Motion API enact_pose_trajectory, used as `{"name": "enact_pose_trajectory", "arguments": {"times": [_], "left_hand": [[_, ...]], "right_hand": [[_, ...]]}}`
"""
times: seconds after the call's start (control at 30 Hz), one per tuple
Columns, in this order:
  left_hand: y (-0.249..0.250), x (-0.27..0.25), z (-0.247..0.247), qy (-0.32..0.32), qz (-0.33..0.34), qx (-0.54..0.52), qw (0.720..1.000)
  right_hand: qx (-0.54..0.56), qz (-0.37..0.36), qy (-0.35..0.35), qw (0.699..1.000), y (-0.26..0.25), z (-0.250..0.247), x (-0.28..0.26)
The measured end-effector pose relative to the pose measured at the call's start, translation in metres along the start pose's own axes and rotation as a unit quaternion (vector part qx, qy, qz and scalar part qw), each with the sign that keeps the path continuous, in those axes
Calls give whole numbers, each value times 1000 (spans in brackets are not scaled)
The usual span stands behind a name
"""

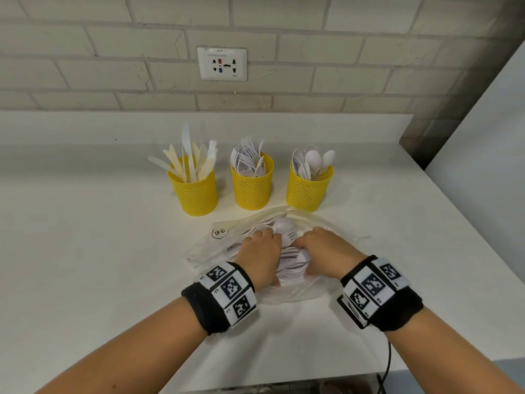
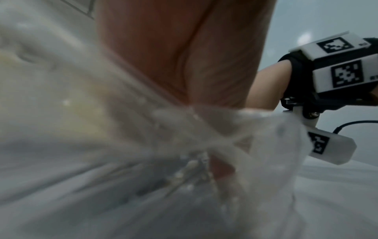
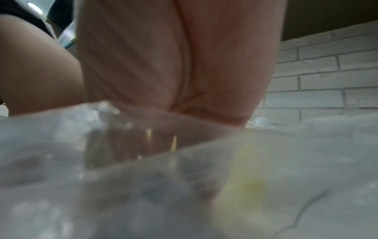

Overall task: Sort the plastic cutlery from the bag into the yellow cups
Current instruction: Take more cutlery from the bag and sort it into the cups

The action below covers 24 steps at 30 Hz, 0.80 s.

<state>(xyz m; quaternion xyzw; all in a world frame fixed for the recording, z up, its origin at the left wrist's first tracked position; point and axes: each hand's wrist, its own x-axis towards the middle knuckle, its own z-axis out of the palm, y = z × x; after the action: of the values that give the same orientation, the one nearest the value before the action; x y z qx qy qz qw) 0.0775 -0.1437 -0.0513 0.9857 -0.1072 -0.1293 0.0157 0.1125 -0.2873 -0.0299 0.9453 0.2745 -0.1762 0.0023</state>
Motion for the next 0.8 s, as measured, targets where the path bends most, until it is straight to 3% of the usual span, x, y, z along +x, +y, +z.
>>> {"name": "enact_pose_trajectory", "arguments": {"times": [0.2,0.43,0.63,0.8], "left_hand": [[2,2,-1,-19,-9,9,1000],[5,8,-9,-59,1,-26,998],[5,14,-14,-90,-3,-40,995],[6,18,-13,-73,9,-40,996]], "right_hand": [[-37,78,-23,996,3,-4,-3],[-9,60,-50,997,2,-5,7],[8,110,-26,994,9,-4,7],[23,83,-33,996,10,-6,8]]}}
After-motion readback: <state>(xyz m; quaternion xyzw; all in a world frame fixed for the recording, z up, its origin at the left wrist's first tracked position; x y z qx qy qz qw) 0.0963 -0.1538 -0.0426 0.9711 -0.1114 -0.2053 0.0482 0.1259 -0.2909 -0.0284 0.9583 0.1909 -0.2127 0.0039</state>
